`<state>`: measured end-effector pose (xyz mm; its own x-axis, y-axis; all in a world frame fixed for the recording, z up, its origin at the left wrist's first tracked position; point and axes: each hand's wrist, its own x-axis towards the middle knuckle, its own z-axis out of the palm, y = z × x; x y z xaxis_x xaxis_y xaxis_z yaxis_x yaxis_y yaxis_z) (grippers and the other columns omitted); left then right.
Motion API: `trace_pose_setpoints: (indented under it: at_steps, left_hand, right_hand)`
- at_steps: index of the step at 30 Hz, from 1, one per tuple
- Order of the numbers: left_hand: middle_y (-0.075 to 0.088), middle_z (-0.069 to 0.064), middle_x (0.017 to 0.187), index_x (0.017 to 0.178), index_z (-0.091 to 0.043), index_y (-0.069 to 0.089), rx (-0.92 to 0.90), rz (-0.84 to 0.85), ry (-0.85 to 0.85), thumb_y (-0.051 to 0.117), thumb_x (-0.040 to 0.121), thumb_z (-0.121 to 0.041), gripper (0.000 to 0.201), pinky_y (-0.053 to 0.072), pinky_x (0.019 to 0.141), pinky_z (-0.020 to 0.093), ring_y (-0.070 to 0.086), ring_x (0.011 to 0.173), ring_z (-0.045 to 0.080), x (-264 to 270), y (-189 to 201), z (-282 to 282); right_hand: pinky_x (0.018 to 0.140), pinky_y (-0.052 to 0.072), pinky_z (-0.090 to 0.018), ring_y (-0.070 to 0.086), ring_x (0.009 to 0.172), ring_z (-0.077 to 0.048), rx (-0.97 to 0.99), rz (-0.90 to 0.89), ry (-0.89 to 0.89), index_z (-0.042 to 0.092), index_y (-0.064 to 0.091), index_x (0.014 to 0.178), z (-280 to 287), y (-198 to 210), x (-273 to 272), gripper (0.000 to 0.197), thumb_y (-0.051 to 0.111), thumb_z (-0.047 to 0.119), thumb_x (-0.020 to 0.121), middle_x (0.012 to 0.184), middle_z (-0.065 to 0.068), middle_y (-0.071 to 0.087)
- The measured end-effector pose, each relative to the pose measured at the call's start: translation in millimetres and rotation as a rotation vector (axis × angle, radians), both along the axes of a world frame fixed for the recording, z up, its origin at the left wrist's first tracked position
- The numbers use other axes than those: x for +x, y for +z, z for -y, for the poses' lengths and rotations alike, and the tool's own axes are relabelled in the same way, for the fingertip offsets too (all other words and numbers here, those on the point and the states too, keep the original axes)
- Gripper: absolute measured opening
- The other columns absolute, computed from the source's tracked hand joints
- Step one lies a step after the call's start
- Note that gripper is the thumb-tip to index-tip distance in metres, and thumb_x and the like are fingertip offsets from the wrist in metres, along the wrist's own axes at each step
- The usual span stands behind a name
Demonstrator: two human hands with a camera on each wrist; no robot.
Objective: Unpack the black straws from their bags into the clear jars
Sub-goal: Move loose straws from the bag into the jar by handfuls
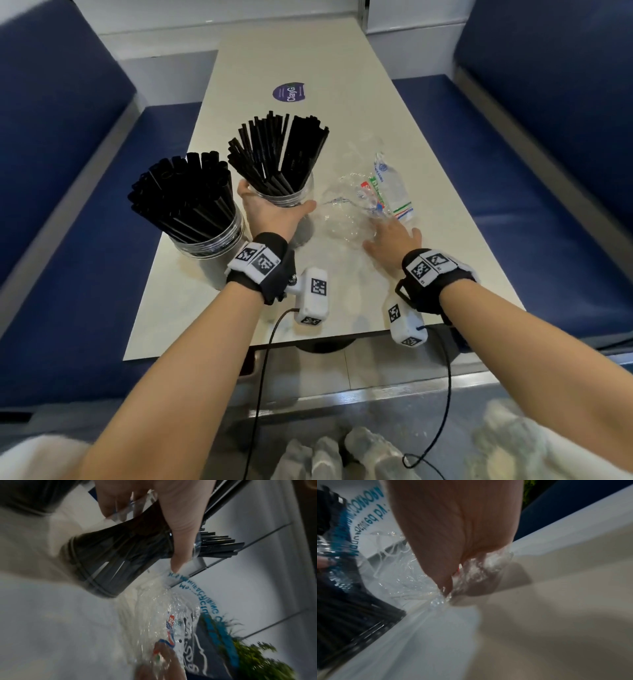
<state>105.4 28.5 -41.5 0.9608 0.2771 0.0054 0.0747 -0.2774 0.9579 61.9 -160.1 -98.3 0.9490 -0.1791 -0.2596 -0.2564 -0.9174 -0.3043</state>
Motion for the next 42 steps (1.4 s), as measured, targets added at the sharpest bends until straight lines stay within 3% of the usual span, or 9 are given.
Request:
trace_pose_setpoints:
  at_steps: [5, 13, 18, 22, 26, 30, 33, 36, 42]
  left_hand:
    - [0.056, 0.005, 0.127, 0.130, -0.009, 0.028, 0.062, -0.021, -0.104, 0.092, 0.049, -0.020, 0.104, 0.041, 0.104, 0.029, 0.054, 0.117, 0.017, -30, -4, -3]
    - [0.066, -0.006, 0.111, 0.119, -0.009, 0.053, 0.084, -0.031, -0.160, 0.082, 0.026, -0.059, 0.109, 0.050, 0.092, 0.023, 0.062, 0.103, 0.005, -51, -20, -17]
    - [0.066, -0.004, 0.111, 0.118, -0.013, 0.052, 0.050, 0.028, -0.181, 0.087, 0.033, -0.051, 0.099, 0.050, 0.094, 0.028, 0.062, 0.104, 0.008, -61, -19, -24]
    - [0.070, -0.002, 0.103, 0.108, -0.014, 0.063, 0.074, 0.044, -0.228, 0.087, 0.036, -0.050, 0.084, 0.053, 0.092, 0.034, 0.065, 0.099, 0.009, -67, -13, -26]
    - [0.073, 0.000, 0.099, 0.104, -0.011, 0.067, 0.038, 0.057, -0.314, 0.089, 0.039, -0.049, 0.078, 0.054, 0.089, 0.038, 0.068, 0.096, 0.011, -66, -4, -24]
    - [0.065, 0.005, 0.115, 0.124, -0.002, 0.050, -0.124, 0.079, -0.326, 0.092, 0.048, -0.011, 0.088, 0.052, 0.087, 0.020, 0.063, 0.105, 0.011, -59, 12, -17]
    - [0.061, 0.008, 0.119, 0.118, -0.014, 0.048, -0.225, 0.072, -0.376, 0.086, 0.034, -0.021, 0.093, 0.052, 0.091, 0.035, 0.060, 0.113, 0.021, -54, 26, -10]
    - [0.062, 0.002, 0.113, 0.122, -0.012, 0.048, 0.001, 0.125, -0.359, 0.084, 0.041, -0.029, 0.089, 0.052, 0.082, 0.018, 0.060, 0.106, 0.014, -48, 33, -7]
    - [0.059, -0.003, 0.109, 0.111, -0.022, 0.055, 0.410, 0.139, -0.407, 0.087, 0.048, -0.042, 0.073, 0.039, 0.102, 0.033, 0.051, 0.115, 0.016, -40, 39, -5]
  right_hand:
    - [0.115, 0.018, -0.045, 0.033, 0.135, -0.024, 0.029, 0.050, -0.034, 0.018, 0.027, 0.141, -3, 2, 4, 0.051, 0.038, 0.031, 0.093, 0.149, -0.008, 0.024]
    - [0.119, -0.001, -0.041, 0.046, 0.121, -0.031, 0.335, 0.154, -0.118, 0.010, 0.037, 0.117, -13, 19, 4, 0.030, 0.040, 0.003, 0.088, 0.118, -0.015, 0.053]
    - [0.105, 0.032, -0.035, 0.038, 0.126, -0.033, 0.453, 0.223, -0.097, 0.008, 0.034, 0.130, -14, 47, -10, 0.050, 0.052, 0.007, 0.084, 0.133, -0.017, 0.042]
    - [0.102, 0.023, -0.019, 0.026, 0.139, -0.018, 0.693, 0.336, 0.044, 0.013, 0.015, 0.143, -27, 74, -27, 0.089, 0.074, 0.013, 0.075, 0.150, -0.007, 0.026]
    - [0.113, 0.017, -0.024, 0.021, 0.142, -0.013, 0.927, 0.286, 0.134, 0.022, -0.007, 0.146, -52, 94, -24, 0.123, 0.084, 0.022, 0.063, 0.155, -0.005, 0.020]
    - [0.112, 0.028, -0.025, 0.037, 0.126, -0.010, 1.044, 0.265, 0.167, 0.017, -0.006, 0.147, -69, 107, -15, 0.123, 0.082, 0.004, 0.062, 0.139, -0.001, 0.036]
    - [0.106, 0.031, -0.021, 0.037, 0.123, -0.008, 1.033, 0.283, 0.224, 0.014, 0.003, 0.146, -76, 111, -11, 0.121, 0.083, 0.010, 0.056, 0.140, -0.002, 0.035]
    - [0.106, 0.031, -0.022, 0.037, 0.123, -0.010, 1.009, 0.295, 0.260, 0.014, 0.006, 0.146, -78, 113, -8, 0.114, 0.083, 0.005, 0.061, 0.143, -0.006, 0.033]
    - [0.089, 0.042, -0.009, 0.047, 0.107, -0.009, 1.018, 0.450, 0.237, 0.018, 0.024, 0.138, -79, 119, -3, 0.100, 0.084, 0.006, 0.059, 0.128, 0.001, 0.036]
